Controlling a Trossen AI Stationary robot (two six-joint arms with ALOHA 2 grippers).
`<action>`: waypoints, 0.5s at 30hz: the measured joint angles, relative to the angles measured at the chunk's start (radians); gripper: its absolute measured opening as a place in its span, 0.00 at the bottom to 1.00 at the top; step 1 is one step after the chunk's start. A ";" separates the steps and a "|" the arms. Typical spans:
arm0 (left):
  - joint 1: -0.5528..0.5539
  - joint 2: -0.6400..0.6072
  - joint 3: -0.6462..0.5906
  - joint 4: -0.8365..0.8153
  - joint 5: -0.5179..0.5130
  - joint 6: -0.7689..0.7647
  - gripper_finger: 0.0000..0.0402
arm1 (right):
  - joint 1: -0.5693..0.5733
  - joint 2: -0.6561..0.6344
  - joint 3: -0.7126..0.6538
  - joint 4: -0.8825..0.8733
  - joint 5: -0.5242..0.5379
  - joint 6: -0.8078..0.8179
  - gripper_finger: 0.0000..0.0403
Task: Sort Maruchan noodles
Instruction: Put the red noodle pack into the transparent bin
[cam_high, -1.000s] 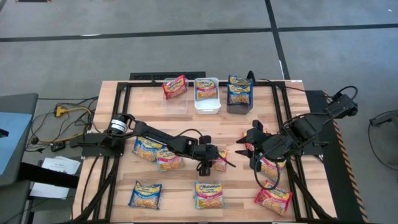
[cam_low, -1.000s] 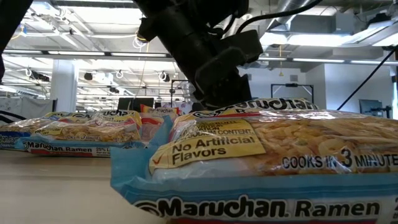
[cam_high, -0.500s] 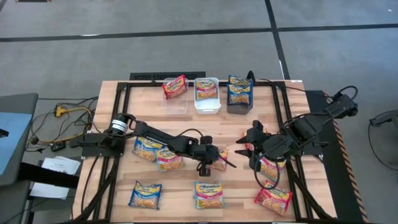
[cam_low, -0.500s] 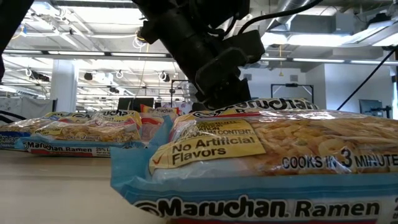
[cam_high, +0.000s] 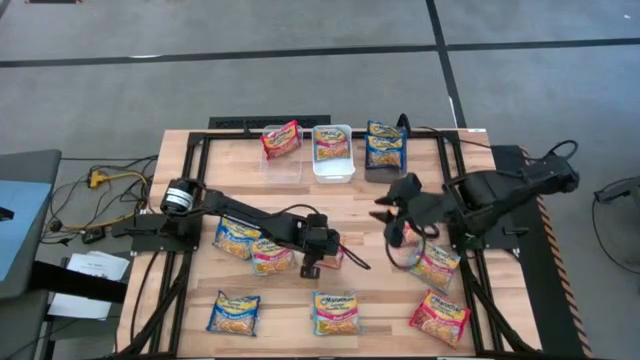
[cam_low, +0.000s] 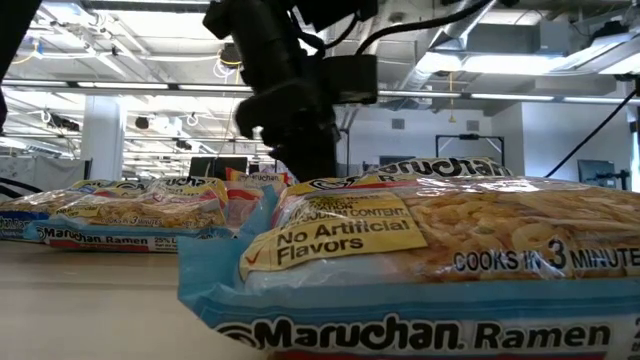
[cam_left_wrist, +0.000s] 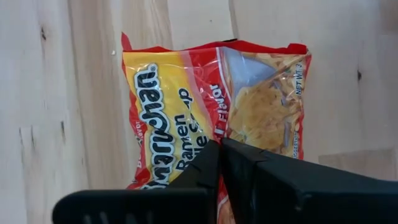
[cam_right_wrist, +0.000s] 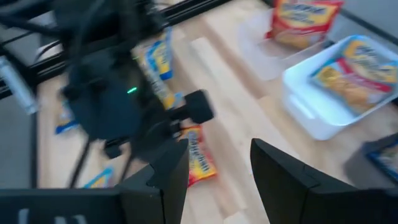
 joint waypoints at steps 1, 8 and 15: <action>0.000 0.000 0.000 -0.002 0.000 0.008 0.00 | -0.025 0.000 0.000 0.000 -0.001 -0.009 0.48; 0.000 -0.002 0.001 -0.005 -0.003 0.078 0.00 | -0.242 0.000 0.000 -0.005 -0.208 -0.101 0.48; 0.000 -0.003 0.002 -0.002 -0.025 0.129 0.00 | -0.432 0.000 -0.026 -0.043 -0.414 -0.182 0.48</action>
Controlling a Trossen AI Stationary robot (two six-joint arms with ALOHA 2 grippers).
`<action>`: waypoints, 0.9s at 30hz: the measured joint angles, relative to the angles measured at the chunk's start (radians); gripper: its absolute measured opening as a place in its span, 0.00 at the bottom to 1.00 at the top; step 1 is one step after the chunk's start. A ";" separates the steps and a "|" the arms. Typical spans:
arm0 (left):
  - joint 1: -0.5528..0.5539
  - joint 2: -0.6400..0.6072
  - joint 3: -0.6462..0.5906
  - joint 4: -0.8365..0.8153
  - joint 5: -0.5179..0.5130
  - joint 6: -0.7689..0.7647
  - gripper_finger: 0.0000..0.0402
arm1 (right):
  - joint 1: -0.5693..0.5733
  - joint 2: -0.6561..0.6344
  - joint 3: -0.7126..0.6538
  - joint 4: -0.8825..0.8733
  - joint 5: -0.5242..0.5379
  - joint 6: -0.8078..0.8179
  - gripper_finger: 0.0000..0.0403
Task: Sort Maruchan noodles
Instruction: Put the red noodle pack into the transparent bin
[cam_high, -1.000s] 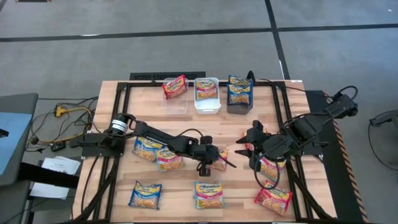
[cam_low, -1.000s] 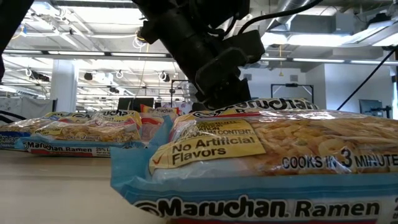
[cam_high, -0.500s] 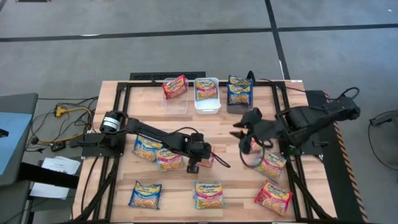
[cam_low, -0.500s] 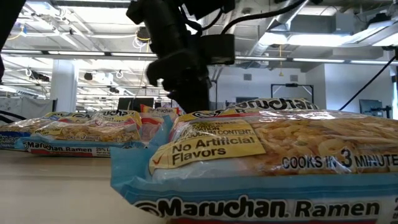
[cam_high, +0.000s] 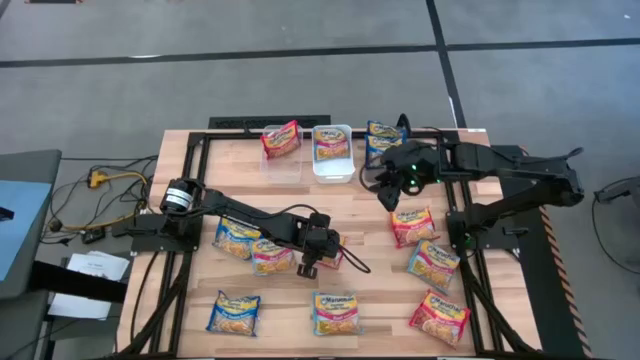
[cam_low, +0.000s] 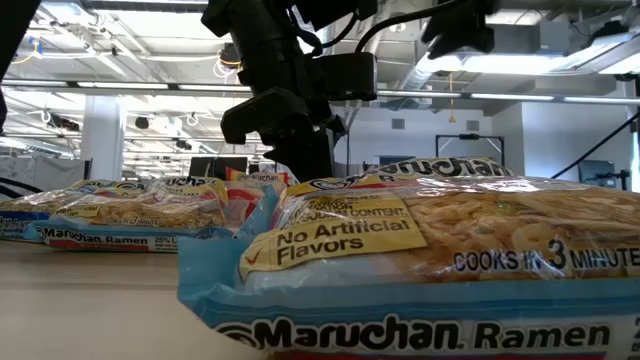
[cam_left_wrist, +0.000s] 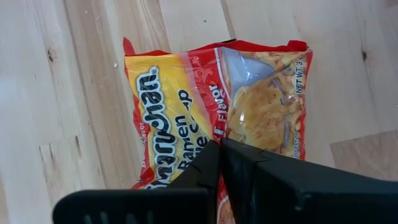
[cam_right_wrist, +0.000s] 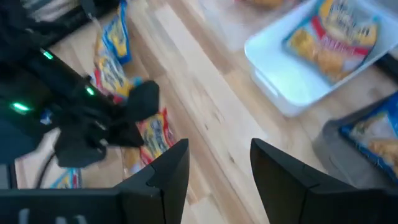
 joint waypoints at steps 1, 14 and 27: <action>0.000 0.000 0.000 -0.001 0.000 0.005 0.00 | -0.022 0.000 -0.015 -0.001 -0.037 -0.005 0.48; -0.014 -0.001 0.119 -0.110 -0.066 0.070 0.00 | -0.094 0.000 -0.202 0.156 -0.267 -0.001 0.48; -0.050 -0.003 0.201 -0.151 -0.169 0.182 0.00 | -0.079 0.047 -0.319 0.352 -0.351 -0.007 0.48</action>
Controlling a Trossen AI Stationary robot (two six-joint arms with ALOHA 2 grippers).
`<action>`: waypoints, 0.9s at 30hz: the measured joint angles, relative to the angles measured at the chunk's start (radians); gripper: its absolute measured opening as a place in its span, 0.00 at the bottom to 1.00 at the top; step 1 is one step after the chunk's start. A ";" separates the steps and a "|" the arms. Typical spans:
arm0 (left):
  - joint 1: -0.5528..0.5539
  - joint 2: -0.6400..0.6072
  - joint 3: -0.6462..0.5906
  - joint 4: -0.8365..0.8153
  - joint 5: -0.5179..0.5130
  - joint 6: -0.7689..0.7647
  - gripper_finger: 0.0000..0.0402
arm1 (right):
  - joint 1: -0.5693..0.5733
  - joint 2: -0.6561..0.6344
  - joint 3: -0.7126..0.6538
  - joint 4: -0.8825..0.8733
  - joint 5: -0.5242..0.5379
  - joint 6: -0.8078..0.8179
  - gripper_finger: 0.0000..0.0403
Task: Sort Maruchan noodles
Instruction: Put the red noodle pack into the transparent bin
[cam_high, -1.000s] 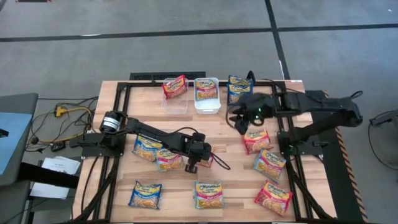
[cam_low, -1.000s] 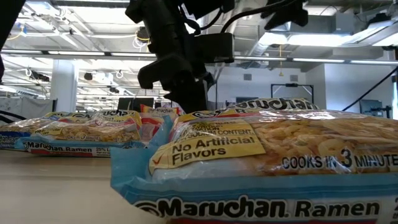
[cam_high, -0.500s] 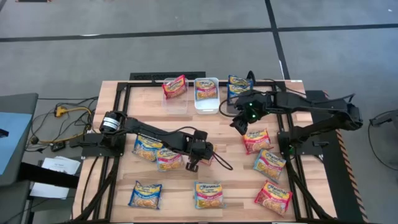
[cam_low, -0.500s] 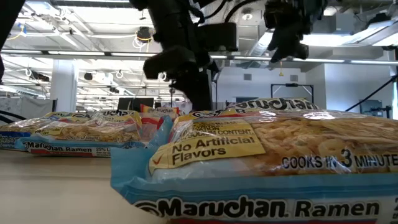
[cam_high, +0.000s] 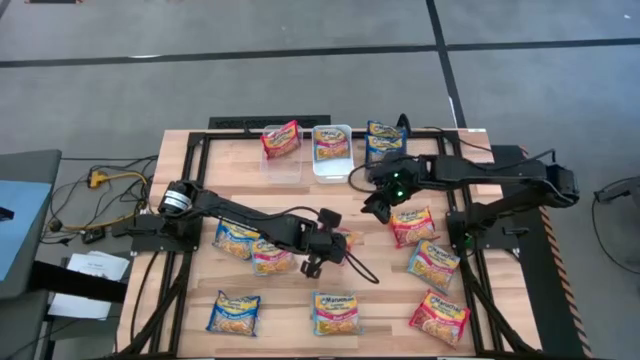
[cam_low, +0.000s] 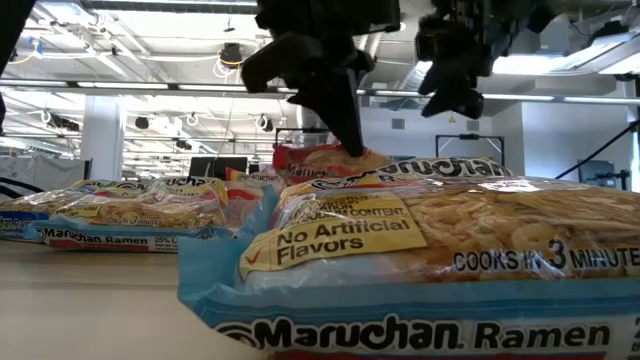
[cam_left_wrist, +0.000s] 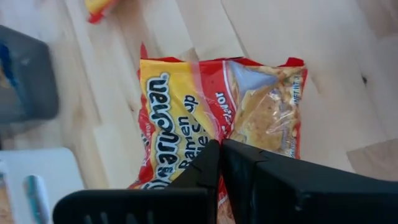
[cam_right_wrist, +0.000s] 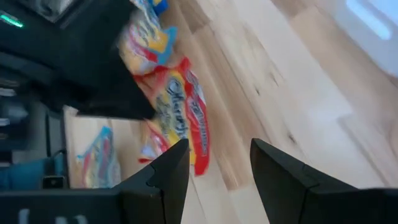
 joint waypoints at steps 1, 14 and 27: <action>-0.001 0.000 0.007 0.000 -0.007 0.006 0.00 | 0.005 0.008 -0.004 -0.010 0.000 -0.001 0.48; -0.001 0.000 0.045 -0.004 -0.048 0.064 0.00 | 0.044 0.121 -0.003 0.087 0.000 -0.002 0.58; -0.001 0.000 0.045 0.005 -0.103 0.111 0.00 | 0.034 0.144 -0.001 0.126 -0.074 -0.002 0.61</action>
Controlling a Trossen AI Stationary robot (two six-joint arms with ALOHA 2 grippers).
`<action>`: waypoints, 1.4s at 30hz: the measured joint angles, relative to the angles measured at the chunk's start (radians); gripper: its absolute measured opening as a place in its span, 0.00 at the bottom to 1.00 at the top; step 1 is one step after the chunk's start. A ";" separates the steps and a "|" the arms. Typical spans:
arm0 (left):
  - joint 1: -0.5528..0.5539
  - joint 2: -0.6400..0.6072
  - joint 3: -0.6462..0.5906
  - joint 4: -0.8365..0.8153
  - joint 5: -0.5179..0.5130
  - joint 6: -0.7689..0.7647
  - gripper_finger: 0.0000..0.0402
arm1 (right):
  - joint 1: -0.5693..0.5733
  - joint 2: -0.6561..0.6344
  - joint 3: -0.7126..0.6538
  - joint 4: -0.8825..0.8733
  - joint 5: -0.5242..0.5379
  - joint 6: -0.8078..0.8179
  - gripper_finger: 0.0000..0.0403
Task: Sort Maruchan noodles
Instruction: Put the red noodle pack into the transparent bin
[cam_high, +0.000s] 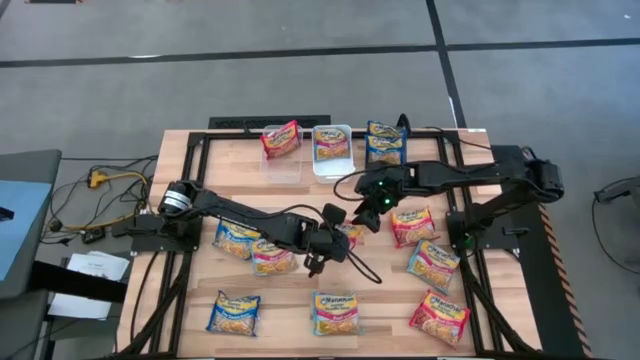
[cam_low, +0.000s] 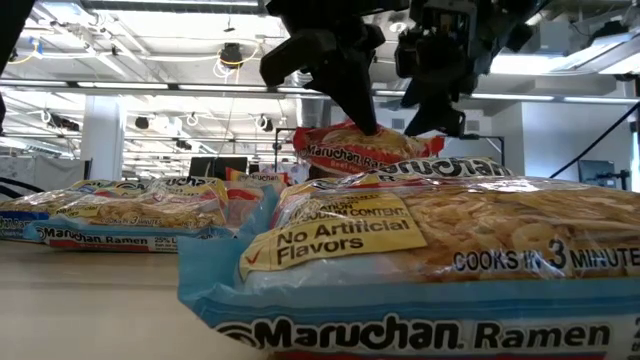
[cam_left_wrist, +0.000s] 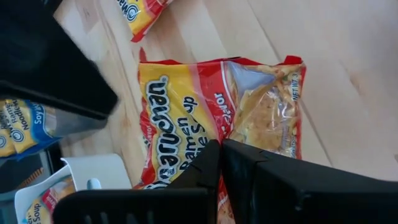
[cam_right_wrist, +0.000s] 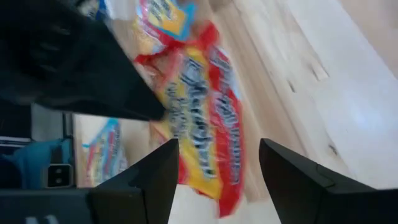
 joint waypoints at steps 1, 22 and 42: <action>-0.001 0.000 0.000 0.000 -0.004 0.001 0.00 | -0.002 0.008 -0.002 -0.007 0.000 0.000 0.61; -0.007 0.000 0.000 0.000 -0.055 0.018 0.00 | -0.010 0.171 -0.001 0.129 -0.164 0.035 0.51; -0.007 -0.014 0.002 -0.025 -0.214 -0.032 0.00 | 0.028 0.170 -0.001 0.131 -0.103 0.061 0.03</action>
